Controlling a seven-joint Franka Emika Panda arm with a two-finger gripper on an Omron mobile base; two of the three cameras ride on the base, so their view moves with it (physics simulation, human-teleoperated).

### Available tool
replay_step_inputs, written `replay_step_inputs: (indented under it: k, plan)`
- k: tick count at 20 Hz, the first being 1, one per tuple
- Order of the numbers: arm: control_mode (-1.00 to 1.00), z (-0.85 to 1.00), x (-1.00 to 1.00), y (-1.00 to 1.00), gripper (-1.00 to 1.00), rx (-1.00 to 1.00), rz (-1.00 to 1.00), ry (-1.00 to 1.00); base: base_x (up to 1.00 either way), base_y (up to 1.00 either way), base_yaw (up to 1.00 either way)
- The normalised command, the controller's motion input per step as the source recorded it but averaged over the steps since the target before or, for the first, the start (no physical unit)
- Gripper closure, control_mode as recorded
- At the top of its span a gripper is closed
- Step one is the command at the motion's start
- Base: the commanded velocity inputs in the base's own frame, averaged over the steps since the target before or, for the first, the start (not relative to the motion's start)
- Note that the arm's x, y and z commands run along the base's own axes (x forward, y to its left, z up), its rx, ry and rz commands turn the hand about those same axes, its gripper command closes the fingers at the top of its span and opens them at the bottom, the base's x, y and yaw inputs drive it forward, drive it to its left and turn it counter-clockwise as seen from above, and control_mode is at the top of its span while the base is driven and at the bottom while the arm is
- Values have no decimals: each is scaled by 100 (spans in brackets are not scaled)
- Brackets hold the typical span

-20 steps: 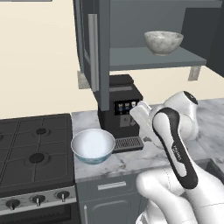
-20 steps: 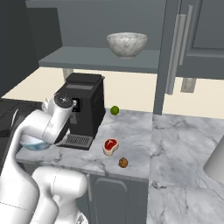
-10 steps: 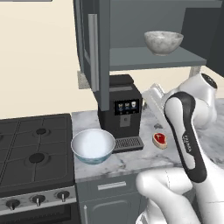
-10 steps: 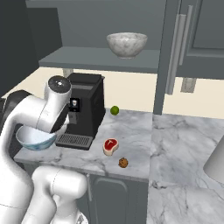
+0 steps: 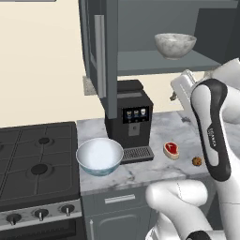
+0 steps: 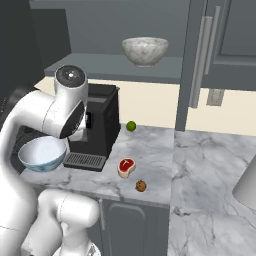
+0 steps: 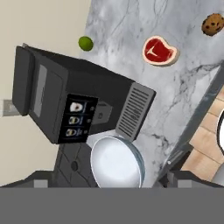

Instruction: Pick both bowls and place them on the counter. Then place the steak in one bowl and place the cookie dough ball in the other bowl.

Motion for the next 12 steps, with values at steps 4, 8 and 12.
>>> replay_step_inputs:
  k: [4,8,12]
  plan:
    - [-100,55,11,-37,-100,-2,-26,0,0,0,0]
    - [-100,51,17,-39,-100,0,-17,-3,0,0,0]
    - [-100,41,10,-41,-100,0,-3,-32,0,0,0]
